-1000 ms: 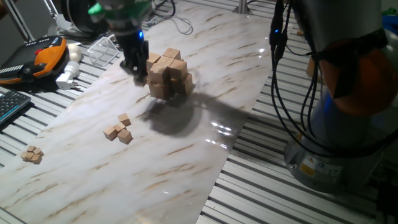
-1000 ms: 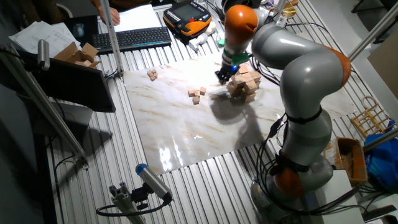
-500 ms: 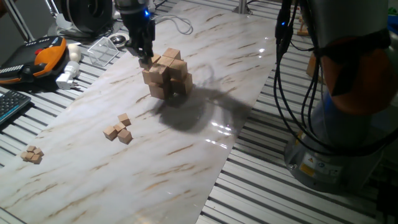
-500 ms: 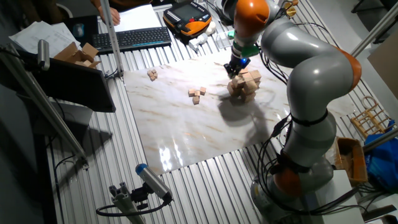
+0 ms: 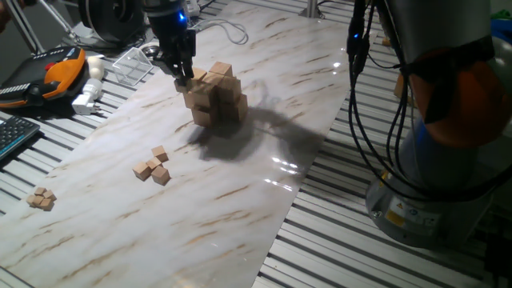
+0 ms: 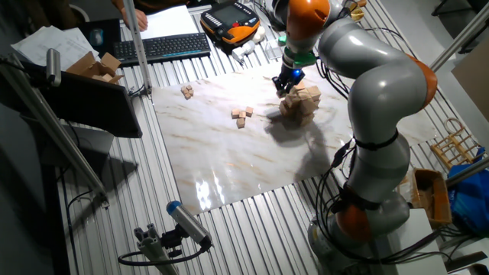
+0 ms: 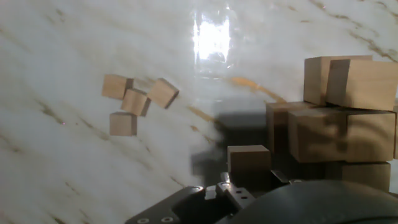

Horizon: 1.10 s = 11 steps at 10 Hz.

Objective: Stack the blocks into a cross shape

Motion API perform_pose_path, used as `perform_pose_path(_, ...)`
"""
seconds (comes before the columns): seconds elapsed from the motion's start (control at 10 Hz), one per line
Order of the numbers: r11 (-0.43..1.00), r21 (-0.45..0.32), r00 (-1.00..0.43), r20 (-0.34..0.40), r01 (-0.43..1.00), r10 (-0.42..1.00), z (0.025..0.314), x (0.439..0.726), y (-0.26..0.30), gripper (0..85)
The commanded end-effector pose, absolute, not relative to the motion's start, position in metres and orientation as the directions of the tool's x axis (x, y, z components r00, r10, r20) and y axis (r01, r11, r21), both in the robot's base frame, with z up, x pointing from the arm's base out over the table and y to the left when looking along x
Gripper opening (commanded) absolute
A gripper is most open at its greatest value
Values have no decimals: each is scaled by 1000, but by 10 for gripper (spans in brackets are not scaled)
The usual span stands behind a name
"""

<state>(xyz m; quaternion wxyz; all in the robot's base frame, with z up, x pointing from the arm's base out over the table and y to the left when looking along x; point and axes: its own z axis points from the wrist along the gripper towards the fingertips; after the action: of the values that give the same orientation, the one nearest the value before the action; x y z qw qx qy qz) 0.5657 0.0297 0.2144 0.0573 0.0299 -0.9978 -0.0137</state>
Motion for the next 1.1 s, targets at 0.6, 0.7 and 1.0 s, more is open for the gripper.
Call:
perform_pose_path(0.6, 996, 5, -991, 99, -87, -88, 217, 583, -57, 0)
perform_pose_path(0.7, 996, -1, -991, 98, -87, -87, 216, 582, -73, 0)
perform_pose_path(1.0, 996, -19, -993, 87, -84, -83, 215, 579, -102, 0)
